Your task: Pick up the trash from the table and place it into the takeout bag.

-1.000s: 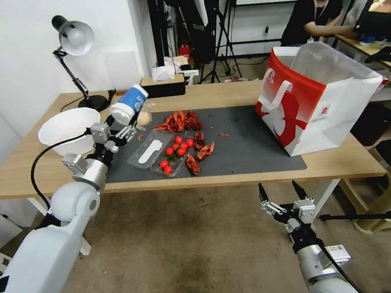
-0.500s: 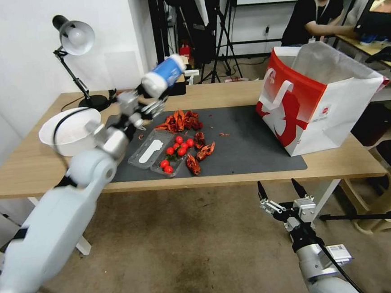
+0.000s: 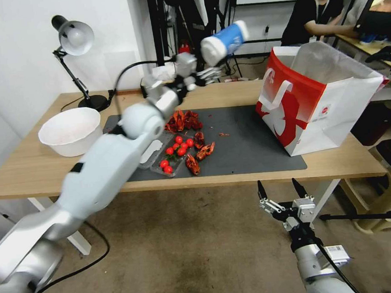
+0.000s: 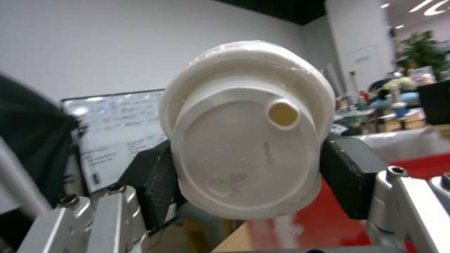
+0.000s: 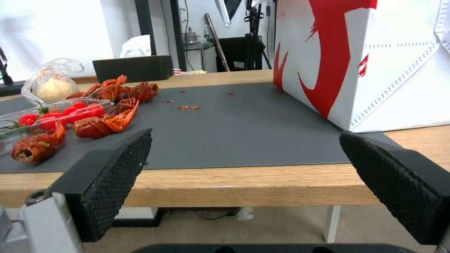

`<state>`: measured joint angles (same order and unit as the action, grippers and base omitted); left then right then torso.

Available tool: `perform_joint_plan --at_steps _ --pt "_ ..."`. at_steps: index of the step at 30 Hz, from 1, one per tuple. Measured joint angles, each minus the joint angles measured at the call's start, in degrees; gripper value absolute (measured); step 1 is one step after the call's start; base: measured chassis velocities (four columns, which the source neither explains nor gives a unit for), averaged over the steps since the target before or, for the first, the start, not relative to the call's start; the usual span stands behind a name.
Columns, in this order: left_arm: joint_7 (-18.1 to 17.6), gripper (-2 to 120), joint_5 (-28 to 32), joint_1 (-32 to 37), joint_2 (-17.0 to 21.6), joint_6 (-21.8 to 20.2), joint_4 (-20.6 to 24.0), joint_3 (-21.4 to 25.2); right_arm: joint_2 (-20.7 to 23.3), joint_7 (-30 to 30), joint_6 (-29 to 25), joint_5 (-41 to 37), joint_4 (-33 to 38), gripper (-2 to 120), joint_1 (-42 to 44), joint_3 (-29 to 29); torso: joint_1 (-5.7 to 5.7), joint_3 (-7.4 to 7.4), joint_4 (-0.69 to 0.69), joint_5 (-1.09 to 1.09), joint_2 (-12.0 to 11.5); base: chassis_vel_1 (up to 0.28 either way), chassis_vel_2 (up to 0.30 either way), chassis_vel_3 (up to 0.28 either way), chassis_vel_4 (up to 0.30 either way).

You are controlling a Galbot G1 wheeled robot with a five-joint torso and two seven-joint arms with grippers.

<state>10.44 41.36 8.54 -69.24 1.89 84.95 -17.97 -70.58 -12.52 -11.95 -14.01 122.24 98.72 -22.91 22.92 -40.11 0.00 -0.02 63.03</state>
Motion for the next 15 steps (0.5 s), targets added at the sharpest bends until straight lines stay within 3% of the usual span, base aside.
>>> perform_joint_plan --at_steps 5,7,10,15 --pt "0.4 65 -1.1 -5.6 -6.7 -0.2 -4.7 -4.5 -0.8 0.0 -0.5 0.3 0.1 100 1.0 -0.6 0.00 0.00 -0.01 0.02 0.0 0.000 0.000 0.000 0.000" --pt "0.5 65 -1.5 -6.1 -7.3 -0.2 -5.2 -4.8 -0.8 0.0 -0.6 0.3 0.1 100 1.1 -0.6 0.00 0.00 0.00 0.02 0.0 0.000 0.000 0.000 0.000" --pt "0.8 65 -5.8 -9.8 -12.3 -0.5 -12.1 -7.9 -1.1 0.0 -1.3 0.4 -0.2 100 1.6 -0.7 0.00 0.00 -0.02 0.00 0.0 0.000 0.000 0.000 0.000" --pt "1.3 65 -11.1 -12.7 -15.0 -1.1 -17.0 -10.2 -1.1 0.0 -1.5 0.4 -0.4 100 1.6 -0.9 0.00 0.00 0.00 0.01 0.0 0.000 0.000 0.000 0.000"
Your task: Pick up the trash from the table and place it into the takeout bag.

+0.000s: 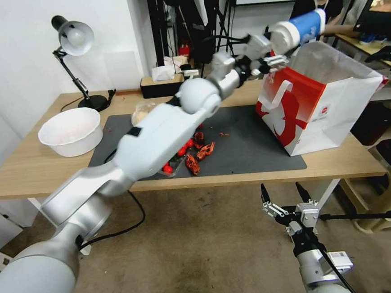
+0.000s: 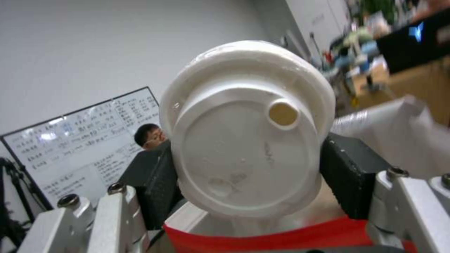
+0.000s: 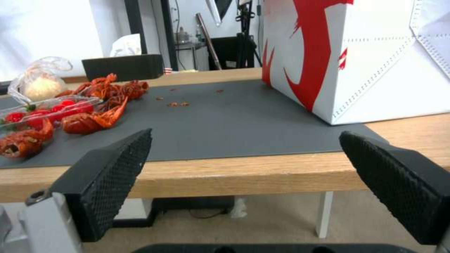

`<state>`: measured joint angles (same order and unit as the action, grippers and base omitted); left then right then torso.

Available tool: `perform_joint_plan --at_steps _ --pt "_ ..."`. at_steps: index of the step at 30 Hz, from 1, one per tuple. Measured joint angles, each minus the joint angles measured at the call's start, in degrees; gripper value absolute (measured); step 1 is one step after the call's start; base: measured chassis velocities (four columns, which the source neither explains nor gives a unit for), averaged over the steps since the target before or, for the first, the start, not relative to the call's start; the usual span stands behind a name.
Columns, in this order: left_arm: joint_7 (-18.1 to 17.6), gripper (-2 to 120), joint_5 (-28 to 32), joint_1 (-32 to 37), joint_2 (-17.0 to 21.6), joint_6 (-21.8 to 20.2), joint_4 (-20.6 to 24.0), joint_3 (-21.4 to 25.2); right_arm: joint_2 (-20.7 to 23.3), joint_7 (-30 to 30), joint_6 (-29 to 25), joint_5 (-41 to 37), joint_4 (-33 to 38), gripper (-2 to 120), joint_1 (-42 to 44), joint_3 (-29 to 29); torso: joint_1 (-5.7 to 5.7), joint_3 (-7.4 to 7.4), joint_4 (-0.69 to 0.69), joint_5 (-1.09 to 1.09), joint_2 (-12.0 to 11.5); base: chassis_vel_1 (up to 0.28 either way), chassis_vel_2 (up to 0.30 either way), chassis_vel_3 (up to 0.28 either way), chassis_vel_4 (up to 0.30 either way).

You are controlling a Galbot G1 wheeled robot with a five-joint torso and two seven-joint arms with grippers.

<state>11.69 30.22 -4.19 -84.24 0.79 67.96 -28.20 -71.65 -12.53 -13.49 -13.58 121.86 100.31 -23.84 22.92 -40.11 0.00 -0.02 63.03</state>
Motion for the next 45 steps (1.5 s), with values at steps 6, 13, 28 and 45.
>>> perform_joint_plan --at_steps 6,13,28,45 --pt "0.9 65 -5.4 -3.9 -1.9 -1.2 -3.9 -1.8 0.1 0.0 -0.4 -0.1 -0.4 100 0.0 -0.2 0.00 0.00 0.00 0.01 0.0 0.000 0.000 0.000 0.000" --pt "1.3 65 -6.6 -5.6 -2.9 -1.4 -6.4 -3.1 0.2 0.0 -0.6 -0.3 -0.7 100 -0.3 -0.1 0.00 0.00 0.00 0.01 0.0 0.000 0.000 0.000 0.000" --pt "1.2 95 -6.4 -5.4 -3.7 -1.4 -6.7 -3.2 0.3 0.0 -0.9 -0.5 -1.2 100 -0.6 0.0 -0.01 0.00 -0.01 0.02 0.0 0.000 0.000 0.000 0.000" --pt "-5.0 100 0.4 -1.6 0.2 -6.2 -0.6 -0.4 0.6 0.1 -0.7 -0.5 -0.9 100 -1.0 0.1 -0.01 0.00 -0.01 0.03 0.0 0.000 0.000 0.000 0.000"
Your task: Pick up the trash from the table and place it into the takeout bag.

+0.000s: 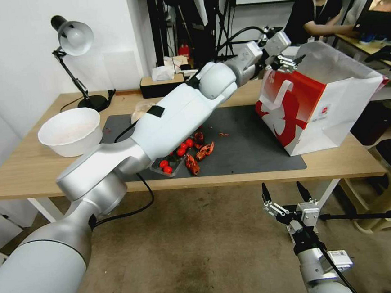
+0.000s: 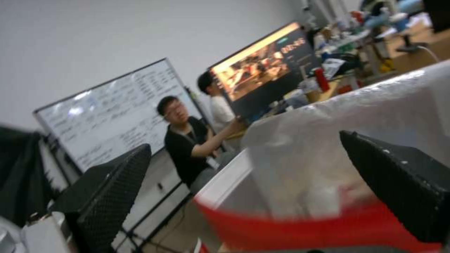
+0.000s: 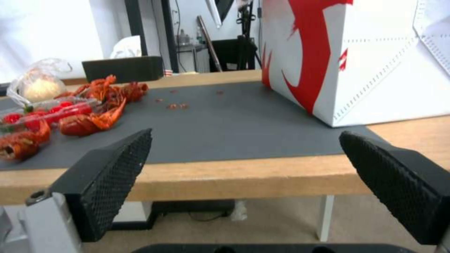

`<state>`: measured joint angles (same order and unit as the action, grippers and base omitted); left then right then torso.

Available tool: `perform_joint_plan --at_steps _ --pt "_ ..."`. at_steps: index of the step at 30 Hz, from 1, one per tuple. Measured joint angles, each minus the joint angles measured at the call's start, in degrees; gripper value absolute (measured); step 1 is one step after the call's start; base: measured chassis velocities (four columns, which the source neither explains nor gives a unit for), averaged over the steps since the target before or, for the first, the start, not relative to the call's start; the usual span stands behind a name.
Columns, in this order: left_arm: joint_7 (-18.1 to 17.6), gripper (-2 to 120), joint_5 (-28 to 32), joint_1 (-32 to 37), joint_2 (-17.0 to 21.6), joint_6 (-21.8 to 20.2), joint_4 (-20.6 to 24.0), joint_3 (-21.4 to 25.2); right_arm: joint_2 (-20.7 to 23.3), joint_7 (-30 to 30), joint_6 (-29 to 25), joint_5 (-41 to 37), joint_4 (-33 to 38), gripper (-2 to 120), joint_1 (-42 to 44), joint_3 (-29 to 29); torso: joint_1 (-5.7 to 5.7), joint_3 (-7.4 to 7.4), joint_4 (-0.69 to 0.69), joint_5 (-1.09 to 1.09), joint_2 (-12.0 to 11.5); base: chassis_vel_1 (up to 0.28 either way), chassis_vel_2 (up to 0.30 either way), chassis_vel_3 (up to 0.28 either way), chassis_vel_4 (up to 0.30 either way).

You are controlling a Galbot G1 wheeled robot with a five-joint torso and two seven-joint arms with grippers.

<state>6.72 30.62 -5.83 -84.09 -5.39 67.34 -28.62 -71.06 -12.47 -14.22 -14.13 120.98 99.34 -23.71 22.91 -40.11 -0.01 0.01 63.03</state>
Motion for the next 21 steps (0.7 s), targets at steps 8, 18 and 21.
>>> perform_joint_plan --at_steps 8,18,21 --pt "-4.9 100 3.1 8.7 9.0 -5.2 11.1 7.4 -0.1 -0.1 0.3 0.3 1.2 100 0.7 -0.2 0.00 0.01 0.02 0.01 0.0 0.000 0.000 0.000 0.000" --pt "-7.8 100 4.5 22.3 19.0 -7.3 23.2 16.4 -0.4 -0.1 0.7 1.5 2.3 100 1.2 0.0 0.00 0.00 0.02 0.01 0.0 0.000 0.000 0.000 0.000" --pt "-9.0 100 4.7 28.5 21.7 -7.7 27.9 20.0 -0.6 -0.2 1.0 1.8 2.6 100 1.2 0.2 0.00 0.01 0.02 -0.01 0.0 0.000 0.000 0.000 0.000"
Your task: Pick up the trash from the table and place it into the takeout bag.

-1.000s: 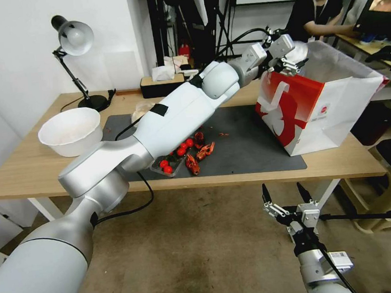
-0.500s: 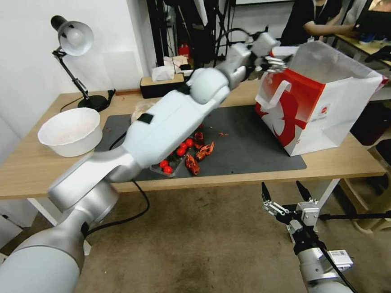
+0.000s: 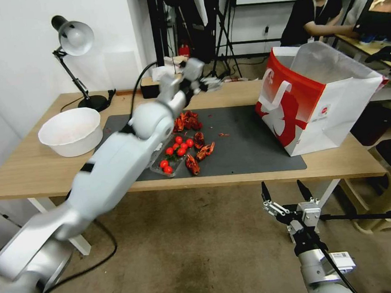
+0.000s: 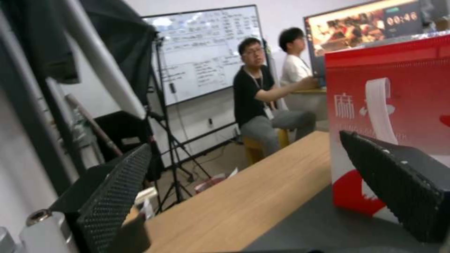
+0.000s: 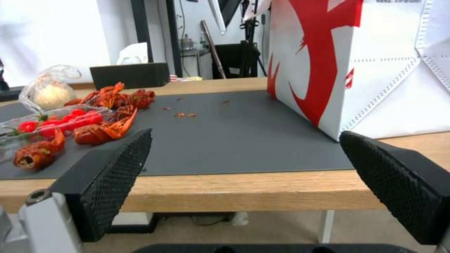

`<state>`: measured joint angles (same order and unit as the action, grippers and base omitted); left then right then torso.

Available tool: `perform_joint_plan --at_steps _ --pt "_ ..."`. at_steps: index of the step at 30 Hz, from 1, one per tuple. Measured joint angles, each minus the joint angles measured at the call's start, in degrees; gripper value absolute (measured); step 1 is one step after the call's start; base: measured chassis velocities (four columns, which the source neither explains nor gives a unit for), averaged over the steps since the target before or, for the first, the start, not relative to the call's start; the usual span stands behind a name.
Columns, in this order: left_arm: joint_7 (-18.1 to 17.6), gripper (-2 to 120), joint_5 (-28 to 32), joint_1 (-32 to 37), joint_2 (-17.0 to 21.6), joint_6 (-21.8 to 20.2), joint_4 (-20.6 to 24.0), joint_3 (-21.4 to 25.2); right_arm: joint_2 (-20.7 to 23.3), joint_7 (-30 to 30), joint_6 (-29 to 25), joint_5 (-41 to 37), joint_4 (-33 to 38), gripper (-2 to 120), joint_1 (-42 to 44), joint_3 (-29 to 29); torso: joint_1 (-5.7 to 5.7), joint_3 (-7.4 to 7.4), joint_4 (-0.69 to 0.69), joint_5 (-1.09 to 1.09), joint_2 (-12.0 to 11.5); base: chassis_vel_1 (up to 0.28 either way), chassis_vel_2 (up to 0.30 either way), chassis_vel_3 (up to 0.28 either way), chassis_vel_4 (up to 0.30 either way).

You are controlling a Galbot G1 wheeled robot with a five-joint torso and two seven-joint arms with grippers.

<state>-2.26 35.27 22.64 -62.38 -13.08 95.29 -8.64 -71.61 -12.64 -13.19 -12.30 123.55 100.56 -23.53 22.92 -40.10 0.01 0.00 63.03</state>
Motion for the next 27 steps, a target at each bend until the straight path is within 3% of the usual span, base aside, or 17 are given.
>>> perform_joint_plan --at_steps 5,9,18,21,23,26,27 --pt "-1.2 100 0.2 7.8 3.3 0.0 5.3 3.3 -0.2 0.0 0.2 0.2 0.7 100 0.3 0.1 0.00 0.00 -0.02 0.01 0.0 0.000 0.000 0.000 0.000" --pt "-3.0 100 -0.3 16.9 5.0 0.4 9.9 9.6 -0.3 0.0 0.2 0.5 1.0 100 0.6 0.3 0.00 0.00 0.01 0.02 0.0 0.000 0.000 0.000 0.000" --pt "-6.5 100 -4.8 27.4 4.4 1.8 13.6 17.5 -0.1 0.0 0.2 0.6 1.0 100 0.7 0.6 0.00 -0.01 0.01 0.05 0.0 0.000 0.000 0.000 0.000" --pt "-8.6 100 -7.9 33.1 3.6 2.0 15.4 21.0 0.0 0.0 0.2 0.6 0.9 100 0.6 0.7 -0.01 0.00 -0.02 -0.05 0.0 0.000 0.000 0.000 0.000" --pt "-9.7 100 -9.6 37.1 2.9 1.8 16.3 22.8 0.1 0.0 0.3 0.6 0.8 100 0.5 0.7 -0.01 -0.01 0.02 0.06 0.0 0.000 0.000 0.000 0.000" --pt "-10.4 100 -10.9 39.9 2.4 1.8 17.3 24.6 0.1 0.0 0.3 0.6 0.8 100 0.5 0.7 0.00 -0.01 -0.01 0.08 0.0 0.000 0.000 0.000 0.000" --pt "-10.9 100 -13.9 47.6 0.6 2.9 19.7 29.2 0.2 0.0 0.3 0.6 0.7 100 0.4 0.9 -0.01 0.00 0.01 0.02 0.0 0.000 0.000 0.000 0.000"
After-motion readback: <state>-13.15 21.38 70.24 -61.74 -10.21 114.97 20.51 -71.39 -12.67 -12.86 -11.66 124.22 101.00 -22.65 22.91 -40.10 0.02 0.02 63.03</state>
